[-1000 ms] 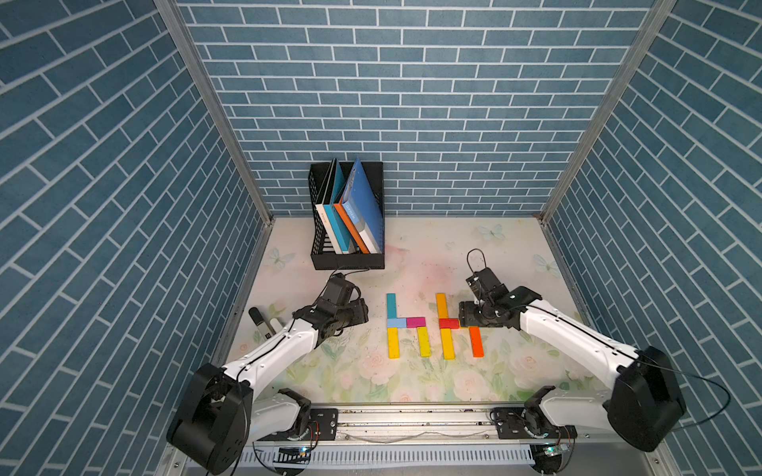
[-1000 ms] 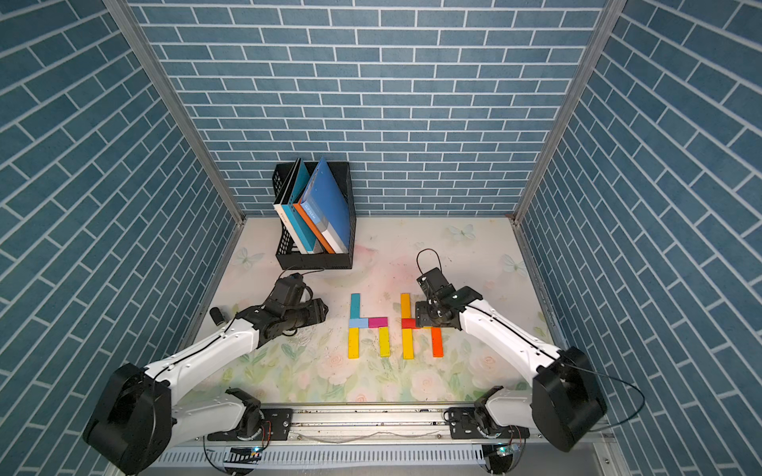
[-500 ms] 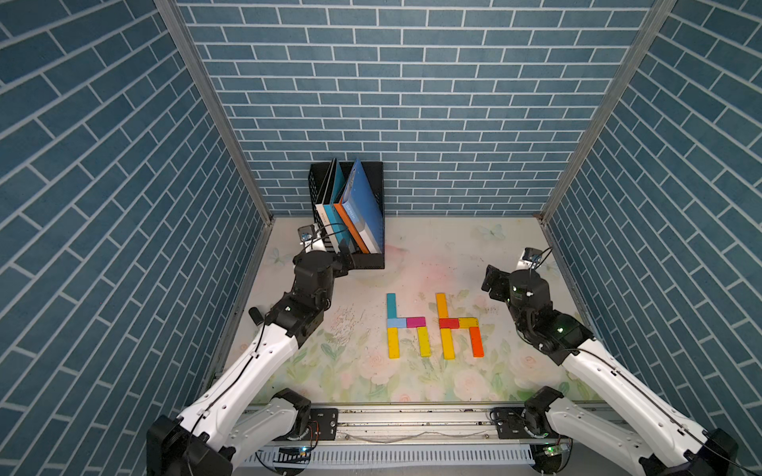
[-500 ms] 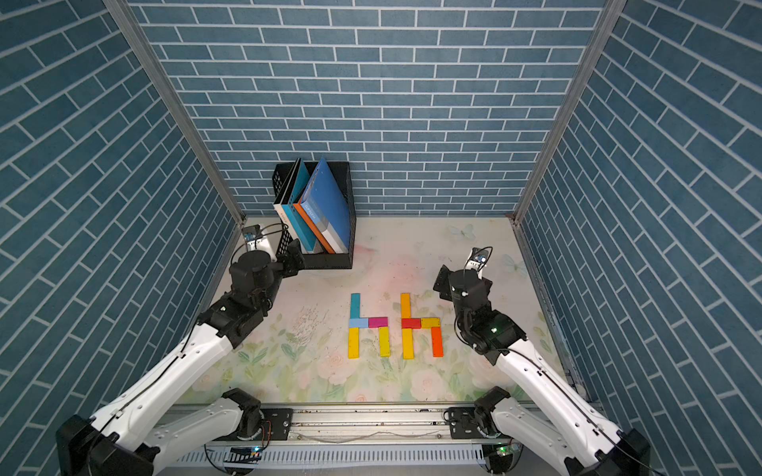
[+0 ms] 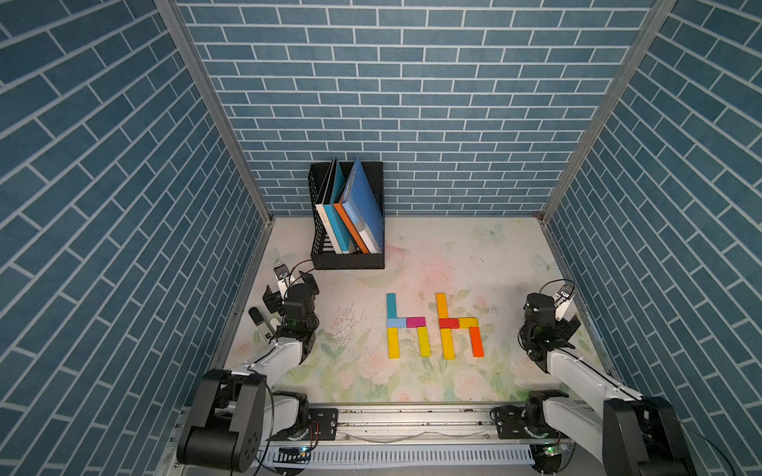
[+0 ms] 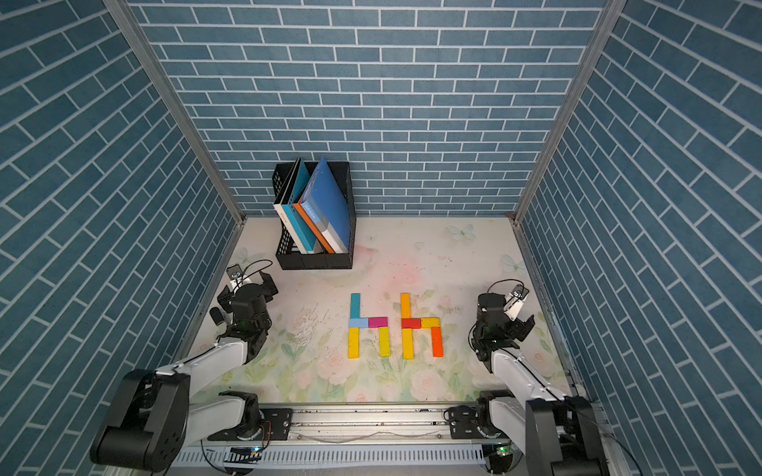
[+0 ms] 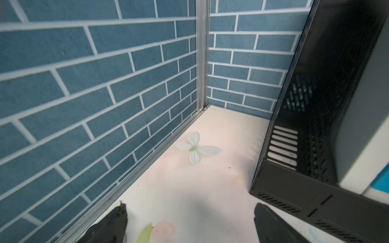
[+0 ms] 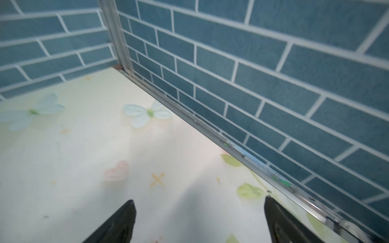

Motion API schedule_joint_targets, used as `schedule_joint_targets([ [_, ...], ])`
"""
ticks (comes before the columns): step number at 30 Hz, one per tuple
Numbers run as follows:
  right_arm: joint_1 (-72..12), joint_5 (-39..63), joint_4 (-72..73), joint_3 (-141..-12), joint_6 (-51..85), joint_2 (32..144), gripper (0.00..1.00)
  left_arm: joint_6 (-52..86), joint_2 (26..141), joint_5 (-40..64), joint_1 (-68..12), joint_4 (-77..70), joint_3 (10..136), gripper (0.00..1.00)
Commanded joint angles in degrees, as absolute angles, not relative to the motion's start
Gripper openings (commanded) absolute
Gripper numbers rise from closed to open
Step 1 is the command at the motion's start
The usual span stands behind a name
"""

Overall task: Assemble the letter h with building blocks
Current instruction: Reset both arms

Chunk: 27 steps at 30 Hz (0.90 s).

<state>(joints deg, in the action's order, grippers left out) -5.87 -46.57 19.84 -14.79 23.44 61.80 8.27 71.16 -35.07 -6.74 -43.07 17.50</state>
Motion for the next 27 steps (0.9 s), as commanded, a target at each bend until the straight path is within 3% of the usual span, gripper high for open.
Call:
schedule_joint_targets([
  [1, -4.5, -43.9, 29.8, -12.1, 19.1, 61.7, 0.94, 3.8, 75.0, -30.8, -6.0, -56.9, 13.5, 1.0],
  [7, -2.7, -26.5, 54.0, -10.4, 9.1, 70.0, 0.94, 5.7, 80.9, -16.2, -1.2, -59.5, 16.5, 0.99],
  [10, -2.2, -19.4, 63.3, -12.5, 6.3, 77.6, 0.93, 1.4, 86.9, -8.1, -2.1, -73.4, 12.1, 0.99],
  [15, -2.8, -9.1, 82.1, -9.7, 0.5, 89.1, 1.0, 0.8, 87.1, -7.4, -2.7, -72.8, 12.6, 1.0],
  [27, -2.6, -8.6, 79.5, -9.8, 0.7, 87.9, 0.99, 0.7, 86.8, -7.4, -2.5, -73.0, 12.4, 1.0],
])
